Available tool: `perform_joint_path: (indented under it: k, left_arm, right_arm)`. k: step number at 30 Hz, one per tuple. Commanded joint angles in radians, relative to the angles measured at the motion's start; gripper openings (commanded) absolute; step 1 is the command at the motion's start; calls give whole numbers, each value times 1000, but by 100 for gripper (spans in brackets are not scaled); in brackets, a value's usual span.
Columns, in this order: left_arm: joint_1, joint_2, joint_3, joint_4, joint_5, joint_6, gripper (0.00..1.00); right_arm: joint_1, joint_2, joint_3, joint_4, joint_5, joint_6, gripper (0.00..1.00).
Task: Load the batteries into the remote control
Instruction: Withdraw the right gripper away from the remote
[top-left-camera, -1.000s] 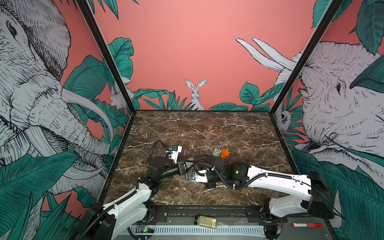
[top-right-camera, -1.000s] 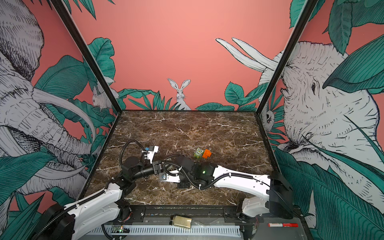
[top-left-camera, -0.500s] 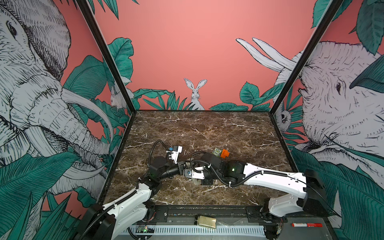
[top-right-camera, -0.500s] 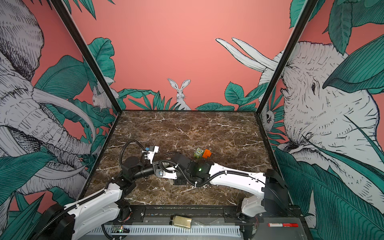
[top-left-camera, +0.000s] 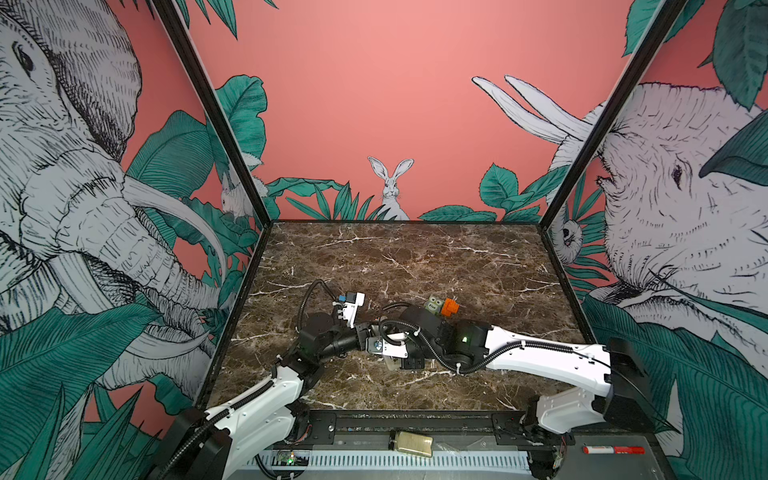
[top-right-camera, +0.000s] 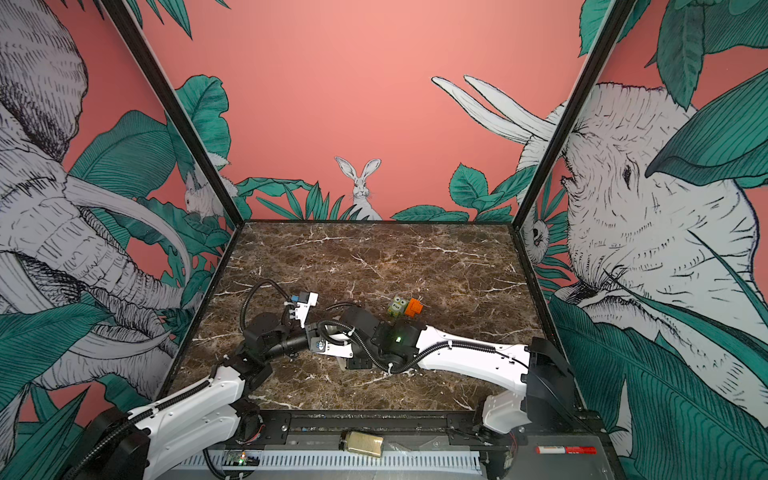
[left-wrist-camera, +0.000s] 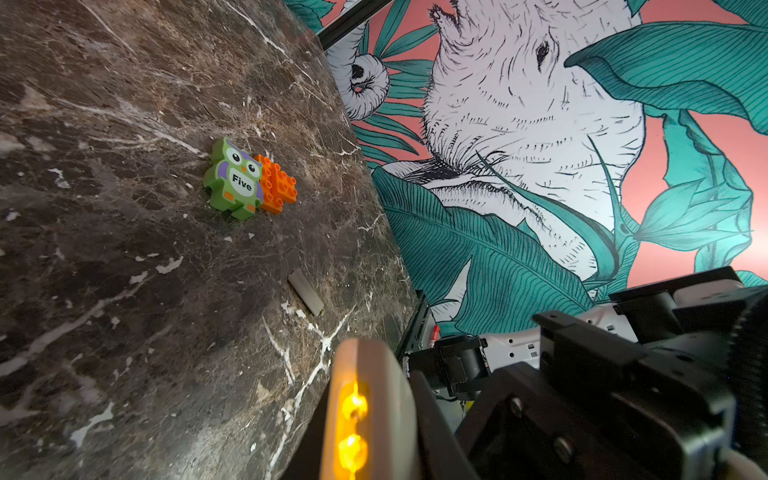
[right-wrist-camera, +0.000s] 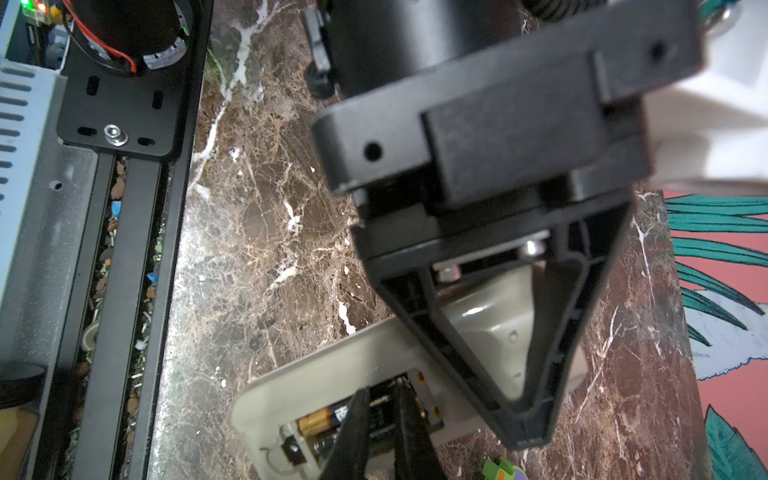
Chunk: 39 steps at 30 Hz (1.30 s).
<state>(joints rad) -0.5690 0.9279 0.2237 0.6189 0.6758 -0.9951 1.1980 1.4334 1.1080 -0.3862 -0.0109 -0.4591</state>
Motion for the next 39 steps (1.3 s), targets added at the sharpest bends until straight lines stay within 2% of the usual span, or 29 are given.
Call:
perform_joint_path:
  k: [1,7,13,19,24,29,39]
  left_arm:
    - [-12,-28,19,58,27,-16,0]
    - [-12,-35,23,6,-9,13,0]
    - [-12,-39,14,-9,-47,29,0]
    - [-12,-39,7,-8,-65,36,0]
    - [-12,-39,-4,1,-106,36,0]
    - [-11,-44,-8,-1,-119,39,0]
    - [-12,-54,-20,-12,-140,50,0]
  right_arm:
    - [2,-28,4,16,7,32,18]
    - [2,-112,-21,27,1,96,29]
    - [2,-199,-49,-18,11,190,35]
    - [2,-241,-60,-95,101,302,48]
    - [-3,-250,-58,-145,154,374,53]
    - [-28,-230,-40,-200,169,438,58]
    - [-147,-182,-20,-345,205,575,59]
